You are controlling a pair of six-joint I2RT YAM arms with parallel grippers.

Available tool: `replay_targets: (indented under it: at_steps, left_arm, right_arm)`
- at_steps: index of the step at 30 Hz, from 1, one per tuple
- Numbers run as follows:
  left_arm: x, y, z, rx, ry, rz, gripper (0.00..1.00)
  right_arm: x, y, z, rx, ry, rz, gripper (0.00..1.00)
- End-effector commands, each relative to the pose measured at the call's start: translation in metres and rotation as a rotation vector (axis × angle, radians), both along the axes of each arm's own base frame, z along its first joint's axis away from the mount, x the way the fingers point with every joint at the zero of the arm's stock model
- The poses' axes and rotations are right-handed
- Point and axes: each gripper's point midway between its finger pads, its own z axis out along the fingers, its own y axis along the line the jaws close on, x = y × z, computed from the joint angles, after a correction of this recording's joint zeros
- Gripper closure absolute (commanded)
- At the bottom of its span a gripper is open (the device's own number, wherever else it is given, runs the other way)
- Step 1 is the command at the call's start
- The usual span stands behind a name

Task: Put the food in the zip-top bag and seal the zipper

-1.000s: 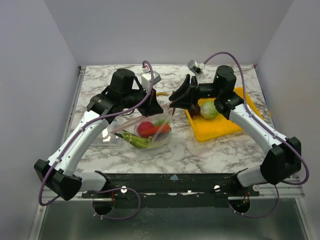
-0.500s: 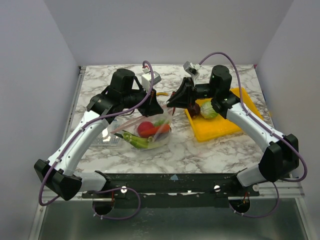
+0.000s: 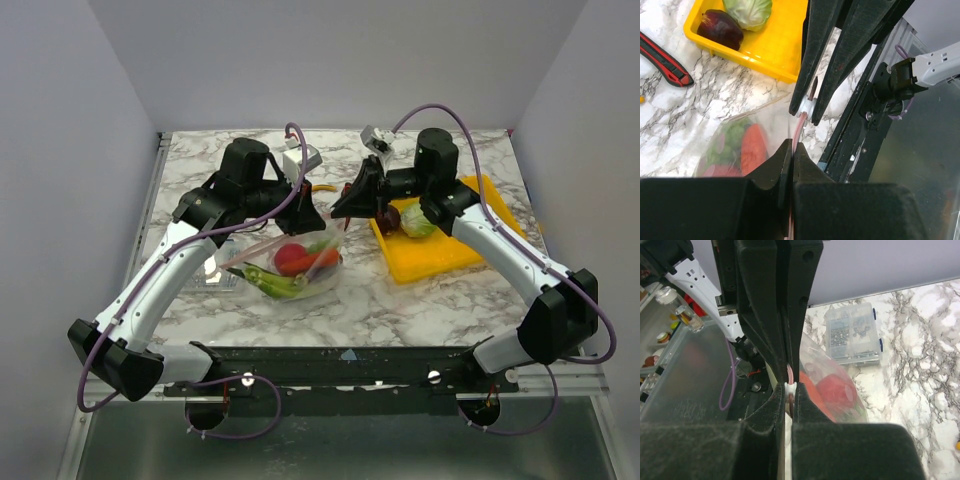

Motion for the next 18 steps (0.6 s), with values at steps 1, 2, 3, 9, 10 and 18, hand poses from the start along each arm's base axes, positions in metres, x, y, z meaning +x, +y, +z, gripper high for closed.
replay_targets:
  at_steps: [1, 2, 3, 9, 10, 18]
  left_arm:
    - [-0.01, -0.007, 0.021, -0.061, -0.041, -0.072, 1.0]
    - [-0.01, -0.007, 0.022, -0.063, -0.043, -0.075, 1.0]
    - [-0.01, -0.007, 0.023, -0.064, -0.044, -0.076, 1.0]
    - [-0.013, -0.007, 0.026, -0.074, -0.056, -0.082, 1.0]
    - [-0.013, -0.006, 0.027, -0.076, -0.059, -0.082, 1.0]
    - [-0.015, -0.002, 0.021, -0.061, -0.058, -0.068, 1.0]
  right_arm:
    - [-0.014, 0.01, 0.007, -0.001, -0.036, 0.065, 1.0]
    - [-0.015, 0.012, 0.007, -0.002, -0.038, 0.073, 1.0]
    - [-0.016, 0.014, 0.007, -0.007, -0.04, 0.08, 1.0]
    - [-0.028, 0.027, 0.002, -0.04, -0.026, 0.147, 1.0]
    - [-0.031, 0.031, 0.002, -0.041, -0.022, 0.163, 1.0]
    - [-0.026, 0.021, 0.001, -0.102, -0.018, 0.046, 0.66]
